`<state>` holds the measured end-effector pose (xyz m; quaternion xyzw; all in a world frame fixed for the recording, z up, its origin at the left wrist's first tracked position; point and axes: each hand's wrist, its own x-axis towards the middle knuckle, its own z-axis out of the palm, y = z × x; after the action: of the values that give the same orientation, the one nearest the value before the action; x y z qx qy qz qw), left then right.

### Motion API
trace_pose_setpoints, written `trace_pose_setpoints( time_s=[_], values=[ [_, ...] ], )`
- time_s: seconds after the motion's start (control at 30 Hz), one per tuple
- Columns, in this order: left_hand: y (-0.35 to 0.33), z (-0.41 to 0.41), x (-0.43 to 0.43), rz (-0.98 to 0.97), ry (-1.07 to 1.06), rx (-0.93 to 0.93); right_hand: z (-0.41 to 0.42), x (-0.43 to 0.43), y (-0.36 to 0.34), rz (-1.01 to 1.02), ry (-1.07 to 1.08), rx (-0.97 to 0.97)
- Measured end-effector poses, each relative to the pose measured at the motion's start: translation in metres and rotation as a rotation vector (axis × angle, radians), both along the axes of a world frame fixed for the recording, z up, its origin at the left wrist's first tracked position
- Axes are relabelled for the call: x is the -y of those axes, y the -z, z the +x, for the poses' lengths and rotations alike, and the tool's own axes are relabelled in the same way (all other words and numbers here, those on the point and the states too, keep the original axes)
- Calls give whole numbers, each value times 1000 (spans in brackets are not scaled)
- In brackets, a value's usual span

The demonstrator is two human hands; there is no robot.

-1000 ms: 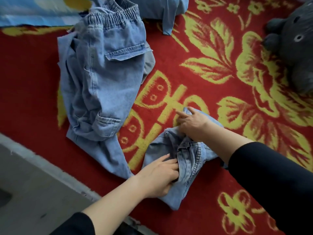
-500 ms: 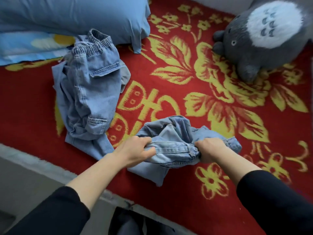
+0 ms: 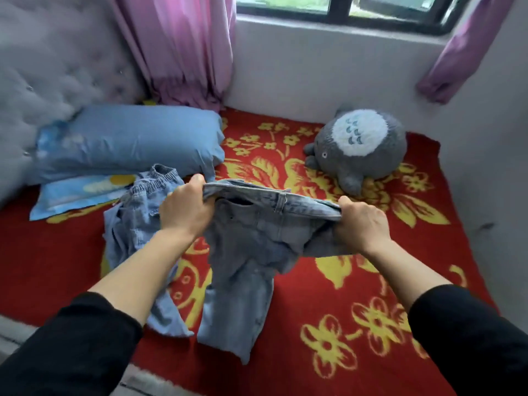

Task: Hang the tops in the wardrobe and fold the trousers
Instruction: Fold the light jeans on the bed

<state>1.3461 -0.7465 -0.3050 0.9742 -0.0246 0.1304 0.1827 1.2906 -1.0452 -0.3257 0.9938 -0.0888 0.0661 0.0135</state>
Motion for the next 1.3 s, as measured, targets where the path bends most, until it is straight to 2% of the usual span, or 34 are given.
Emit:
trace_pose_setpoints(
  time_s=[0.07,0.2,0.3,0.37,0.47,0.53,0.57,0.73,0.83,0.9,1.0,1.1,1.17,1.3],
  values=[
    [-31,0,7,-102,-80,-5,7,3,-36,118,127,86],
    [-81,13,16,-424,-170,-141,13,0,-101,570,313,302],
    [-122,10,29,-968,-106,-207,12,-8,-147,884,332,508],
    [-154,7,41,-1194,22,-137,15,-9,-179,1048,303,578],
    [-192,9,54,-1373,161,127,16,-7,-220,1315,253,580],
    [-203,20,59,-1399,171,259,11,-7,-240,1381,208,602],
    [-204,27,61,-1392,171,252,11,-7,-245,1394,202,593],
    [-188,74,74,-1255,149,-88,49,9,-229,1502,305,337],
    [-191,104,88,-1227,193,-242,86,27,-219,1437,308,332],
    [-200,129,95,-1218,271,-187,109,42,-222,1355,265,399],
    [-217,181,105,-1143,345,12,132,59,-240,1271,176,604],
    [-240,202,118,-1102,465,169,142,68,-263,1171,7,772],
    [-250,209,122,-1115,508,213,146,74,-271,1072,-108,844],
    [-235,224,115,-1132,482,159,137,79,-264,918,-225,830]
  ],
)
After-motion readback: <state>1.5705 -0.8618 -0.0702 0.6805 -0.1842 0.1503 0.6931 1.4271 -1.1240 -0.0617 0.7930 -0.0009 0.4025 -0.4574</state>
